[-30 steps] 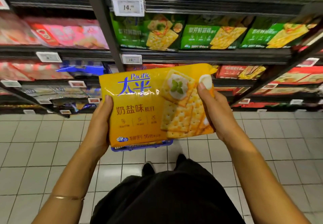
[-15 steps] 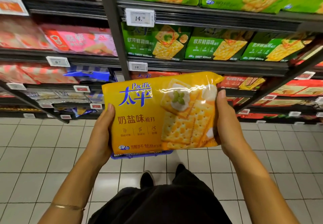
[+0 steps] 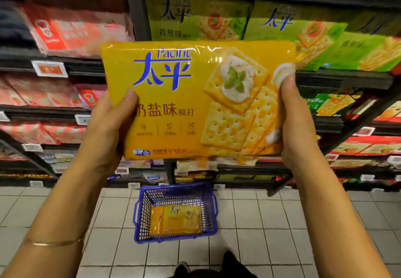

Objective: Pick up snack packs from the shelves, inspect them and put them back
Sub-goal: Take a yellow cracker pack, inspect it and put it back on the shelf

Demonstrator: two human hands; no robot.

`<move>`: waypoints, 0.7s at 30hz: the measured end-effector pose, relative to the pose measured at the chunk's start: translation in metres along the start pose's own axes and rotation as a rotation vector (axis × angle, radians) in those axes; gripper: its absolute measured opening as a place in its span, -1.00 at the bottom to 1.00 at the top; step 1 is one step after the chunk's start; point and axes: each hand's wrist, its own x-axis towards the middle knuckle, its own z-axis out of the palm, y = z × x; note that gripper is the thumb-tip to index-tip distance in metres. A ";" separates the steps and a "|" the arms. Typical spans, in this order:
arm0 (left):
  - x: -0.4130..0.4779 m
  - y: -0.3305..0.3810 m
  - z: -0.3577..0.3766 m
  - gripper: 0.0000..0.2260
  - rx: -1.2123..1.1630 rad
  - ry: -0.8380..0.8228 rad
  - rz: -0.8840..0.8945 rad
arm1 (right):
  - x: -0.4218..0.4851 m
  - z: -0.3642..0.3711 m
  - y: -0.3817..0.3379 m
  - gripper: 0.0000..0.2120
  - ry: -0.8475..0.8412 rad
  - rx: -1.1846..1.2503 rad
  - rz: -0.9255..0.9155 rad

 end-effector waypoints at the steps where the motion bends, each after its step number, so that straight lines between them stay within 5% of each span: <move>1: 0.008 0.012 0.003 -0.63 -0.002 -0.005 0.041 | 0.007 0.001 -0.011 -0.61 0.002 0.016 -0.039; 15: 0.063 0.180 0.034 -0.69 -0.002 -0.014 0.423 | 0.065 0.024 -0.152 -0.60 -0.125 0.078 -0.259; 18: 0.074 0.210 0.038 -0.37 0.013 0.007 0.421 | 0.078 0.028 -0.175 -0.50 -0.100 0.107 -0.288; 21: 0.081 0.234 0.040 0.02 0.029 -0.047 0.412 | 0.088 0.031 -0.191 -0.61 -0.073 0.237 -0.321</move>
